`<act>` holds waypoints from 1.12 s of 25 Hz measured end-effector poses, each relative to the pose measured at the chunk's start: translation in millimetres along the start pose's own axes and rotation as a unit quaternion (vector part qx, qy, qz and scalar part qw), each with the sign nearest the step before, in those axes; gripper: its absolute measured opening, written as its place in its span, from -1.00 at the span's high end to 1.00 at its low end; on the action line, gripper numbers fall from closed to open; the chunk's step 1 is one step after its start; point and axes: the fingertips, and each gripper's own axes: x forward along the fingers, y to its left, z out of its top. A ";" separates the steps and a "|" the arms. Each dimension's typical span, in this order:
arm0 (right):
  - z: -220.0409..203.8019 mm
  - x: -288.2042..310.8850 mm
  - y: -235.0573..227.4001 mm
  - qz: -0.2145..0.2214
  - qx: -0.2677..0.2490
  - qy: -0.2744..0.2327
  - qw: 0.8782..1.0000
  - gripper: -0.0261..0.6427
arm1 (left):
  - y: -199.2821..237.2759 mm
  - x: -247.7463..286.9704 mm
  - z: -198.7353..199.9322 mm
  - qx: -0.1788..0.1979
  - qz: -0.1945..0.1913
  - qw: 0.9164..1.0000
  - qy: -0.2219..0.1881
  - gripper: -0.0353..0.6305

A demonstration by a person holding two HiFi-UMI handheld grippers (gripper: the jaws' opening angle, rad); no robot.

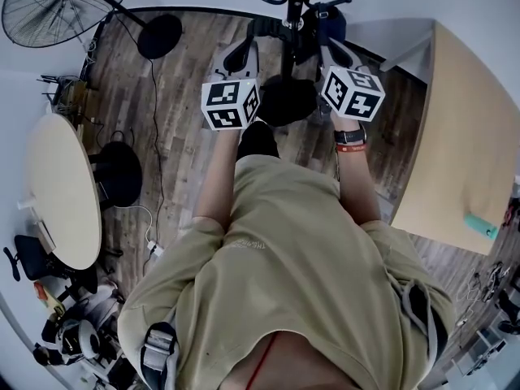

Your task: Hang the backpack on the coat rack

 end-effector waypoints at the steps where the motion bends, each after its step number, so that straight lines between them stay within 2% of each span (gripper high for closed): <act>1: -3.4 0.5 -1.2 -0.003 -0.004 0.002 1.000 0.87 | 0.1 0.6 -3.4 0.001 0.000 1.000 0.003 0.82; 16: -82.7 4.2 -20.1 -0.018 -0.010 0.084 0.996 0.87 | 6.2 -2.1 -78.3 -0.016 0.020 0.997 0.076 0.82; 23: -113.9 8.5 3.3 0.016 -0.021 0.109 0.994 0.87 | -6.8 -3.4 -106.0 -0.017 -0.003 0.995 0.099 0.82; 28: -118.8 6.1 16.8 0.027 -0.019 0.114 0.993 0.87 | -15.2 -10.3 -111.0 -0.023 -0.021 0.994 0.105 0.82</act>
